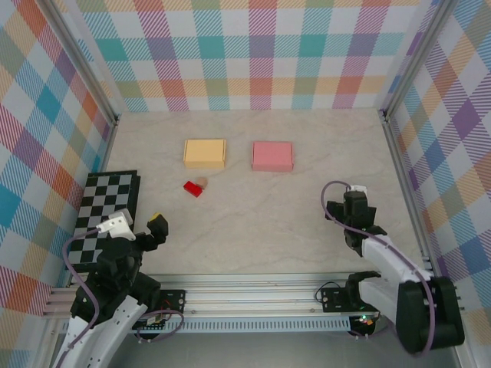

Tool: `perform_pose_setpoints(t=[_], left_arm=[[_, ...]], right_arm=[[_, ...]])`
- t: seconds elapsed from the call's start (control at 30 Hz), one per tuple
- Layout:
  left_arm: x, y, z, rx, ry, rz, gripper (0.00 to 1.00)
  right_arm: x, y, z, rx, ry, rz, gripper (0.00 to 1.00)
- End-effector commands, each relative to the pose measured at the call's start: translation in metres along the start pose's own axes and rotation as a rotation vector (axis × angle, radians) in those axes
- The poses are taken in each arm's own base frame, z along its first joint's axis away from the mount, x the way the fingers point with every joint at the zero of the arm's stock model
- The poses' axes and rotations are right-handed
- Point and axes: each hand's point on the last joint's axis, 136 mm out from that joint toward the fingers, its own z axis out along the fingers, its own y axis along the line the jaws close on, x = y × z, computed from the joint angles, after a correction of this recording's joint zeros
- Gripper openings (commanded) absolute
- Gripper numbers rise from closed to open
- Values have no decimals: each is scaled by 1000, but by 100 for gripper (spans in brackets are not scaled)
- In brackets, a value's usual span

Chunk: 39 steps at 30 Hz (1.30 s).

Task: Fold the paper box

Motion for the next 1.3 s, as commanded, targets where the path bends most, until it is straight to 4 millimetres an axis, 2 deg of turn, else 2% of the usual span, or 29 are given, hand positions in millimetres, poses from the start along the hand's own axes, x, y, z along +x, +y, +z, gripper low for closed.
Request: perform_pose_setpoints(t=[0.0,0.13,0.3,0.4,0.53,0.63,0.7,0.8,0.9,1.17,1.27], left_arm=[[-4,0,3,-13,-18,8,100],[-4,2,3,-21,-25,6,100],[-4,5,1,-30,-32,4,100],[-3,6,2,-31,-29,2,100],[-1,2,5,-16,-25,-10,100],[0,6,7,-35,-34,-78,100],[5,9,8,-45,-23,-124,100],[11,0,10,5,-4,-107,100],[14,-8,15,39,8,-85,100],[17,-14,38,32,-28,-24,100],[19,-6,54,-36,-74,-16,100]], right_arm=[[-57,10,11,-28,-168,49,100],[-84,10,27,-36,-253,78,100],[-102,23,30,-128,-377,45,100],[-96,30,30,-171,-445,21,100],[-82,60,14,-352,-496,-101,100],[-79,76,17,-430,-463,-164,100],[-78,74,26,-408,-439,-158,100],[-81,71,38,-376,-394,-133,100],[-89,54,55,-343,-313,-35,100],[-88,54,54,-363,-305,-33,100],[-88,54,55,-362,-305,-32,100]])
